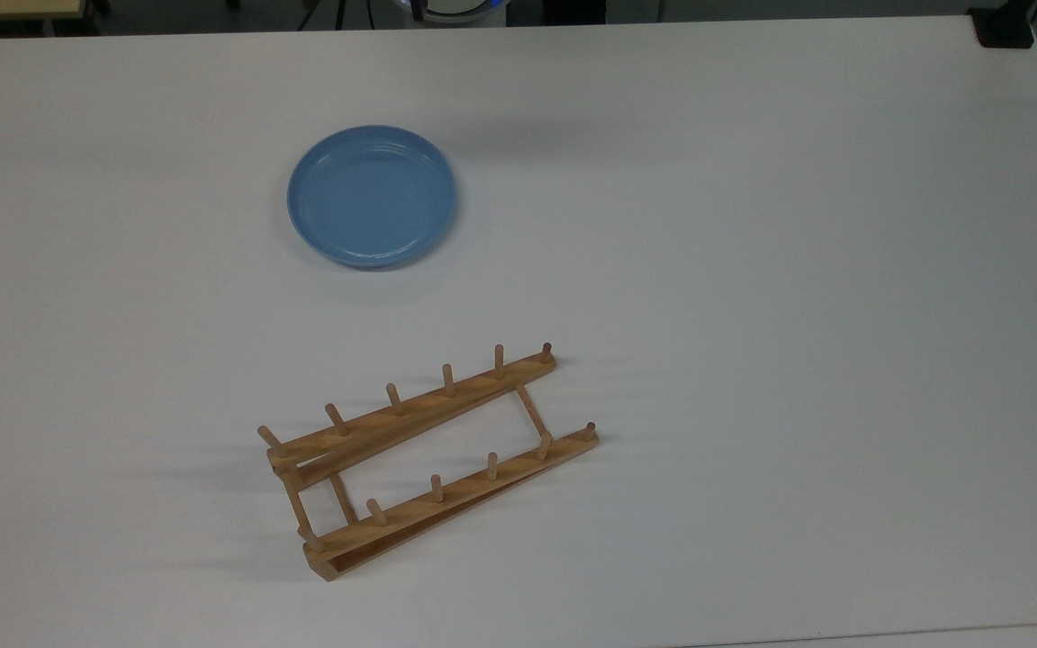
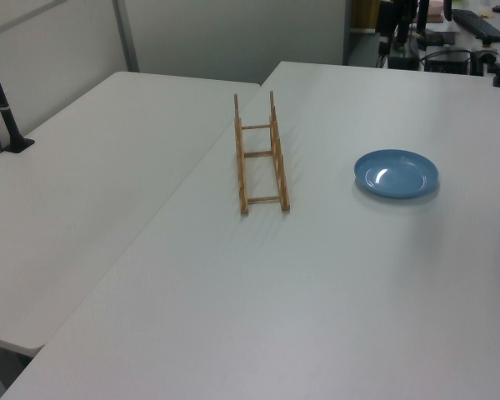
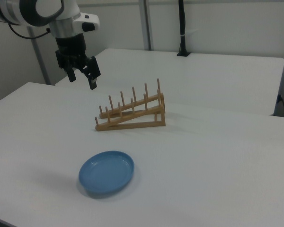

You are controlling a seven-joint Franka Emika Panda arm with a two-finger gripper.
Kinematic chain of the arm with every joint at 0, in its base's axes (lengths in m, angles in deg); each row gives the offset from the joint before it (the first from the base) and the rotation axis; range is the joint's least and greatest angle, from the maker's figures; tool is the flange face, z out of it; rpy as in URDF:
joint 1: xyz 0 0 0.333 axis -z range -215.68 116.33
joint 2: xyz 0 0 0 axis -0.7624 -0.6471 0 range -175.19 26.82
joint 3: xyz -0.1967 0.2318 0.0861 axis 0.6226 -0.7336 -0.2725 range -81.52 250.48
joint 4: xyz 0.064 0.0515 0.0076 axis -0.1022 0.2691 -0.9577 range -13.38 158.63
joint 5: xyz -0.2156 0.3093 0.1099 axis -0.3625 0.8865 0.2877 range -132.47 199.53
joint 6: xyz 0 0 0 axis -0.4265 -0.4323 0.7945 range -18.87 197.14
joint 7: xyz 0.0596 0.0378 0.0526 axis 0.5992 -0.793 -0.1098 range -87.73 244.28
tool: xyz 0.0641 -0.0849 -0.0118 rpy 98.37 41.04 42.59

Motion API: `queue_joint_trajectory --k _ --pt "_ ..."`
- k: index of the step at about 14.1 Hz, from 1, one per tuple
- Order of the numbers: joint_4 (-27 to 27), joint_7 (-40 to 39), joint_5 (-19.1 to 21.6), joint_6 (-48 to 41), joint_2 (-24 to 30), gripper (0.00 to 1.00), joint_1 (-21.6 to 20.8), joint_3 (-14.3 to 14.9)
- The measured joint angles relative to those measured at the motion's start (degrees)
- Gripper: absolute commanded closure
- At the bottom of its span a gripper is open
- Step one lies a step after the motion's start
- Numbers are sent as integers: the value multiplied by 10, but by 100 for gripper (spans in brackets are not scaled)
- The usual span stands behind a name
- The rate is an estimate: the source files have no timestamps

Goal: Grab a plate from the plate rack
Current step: 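Open the gripper, release the plate, and raise the gripper away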

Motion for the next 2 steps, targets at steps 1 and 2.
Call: queue_joint_trajectory --k 1,2 --pt "0 -23 -3 12 -2 0 -1 0" --pt "0 -33 -4 18 -3 0 -1 1"
